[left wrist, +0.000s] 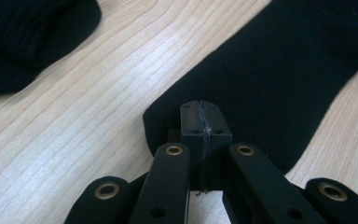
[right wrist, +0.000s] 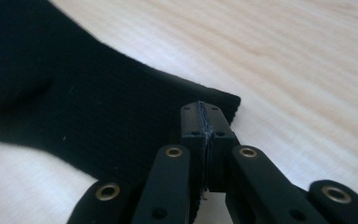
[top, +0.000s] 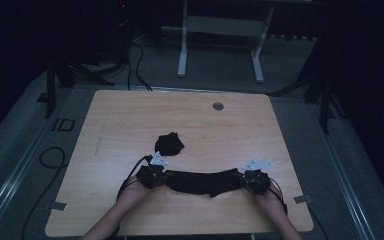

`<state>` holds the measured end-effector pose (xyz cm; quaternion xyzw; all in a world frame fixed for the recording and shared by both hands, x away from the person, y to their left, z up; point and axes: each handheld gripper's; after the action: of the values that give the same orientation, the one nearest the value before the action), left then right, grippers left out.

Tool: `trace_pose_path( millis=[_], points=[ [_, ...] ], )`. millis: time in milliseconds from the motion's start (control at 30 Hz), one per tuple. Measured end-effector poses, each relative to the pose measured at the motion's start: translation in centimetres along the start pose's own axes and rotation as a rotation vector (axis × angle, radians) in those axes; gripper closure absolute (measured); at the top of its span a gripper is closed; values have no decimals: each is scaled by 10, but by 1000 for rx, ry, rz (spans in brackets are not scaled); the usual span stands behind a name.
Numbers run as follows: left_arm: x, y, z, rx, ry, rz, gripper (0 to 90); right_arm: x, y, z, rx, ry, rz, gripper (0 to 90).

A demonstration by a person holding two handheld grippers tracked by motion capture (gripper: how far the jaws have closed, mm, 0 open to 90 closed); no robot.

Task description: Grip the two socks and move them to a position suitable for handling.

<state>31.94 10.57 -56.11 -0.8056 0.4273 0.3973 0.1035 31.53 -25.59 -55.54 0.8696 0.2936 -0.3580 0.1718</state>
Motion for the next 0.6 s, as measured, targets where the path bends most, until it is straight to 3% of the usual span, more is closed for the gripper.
trace_pose_path(
  millis=[300, 600],
  points=[
    [-9, 12, 14, 17, -5, 18, 897, -14, -16, 13, -6, -1, -43, 856],
    [-12, 10, 17, 14, 3, 12, 897, -6, -13, 4, -18, -7, -49, 863]
  ],
)
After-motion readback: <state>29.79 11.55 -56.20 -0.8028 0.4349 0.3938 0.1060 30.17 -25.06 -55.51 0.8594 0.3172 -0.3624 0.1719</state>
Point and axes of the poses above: each handheld gripper's, and its own axes: x roughly forward along the jaws, z roughly out of its underside, y roughly to its right, and after that the axes turned 3 degrees about z, right-handed
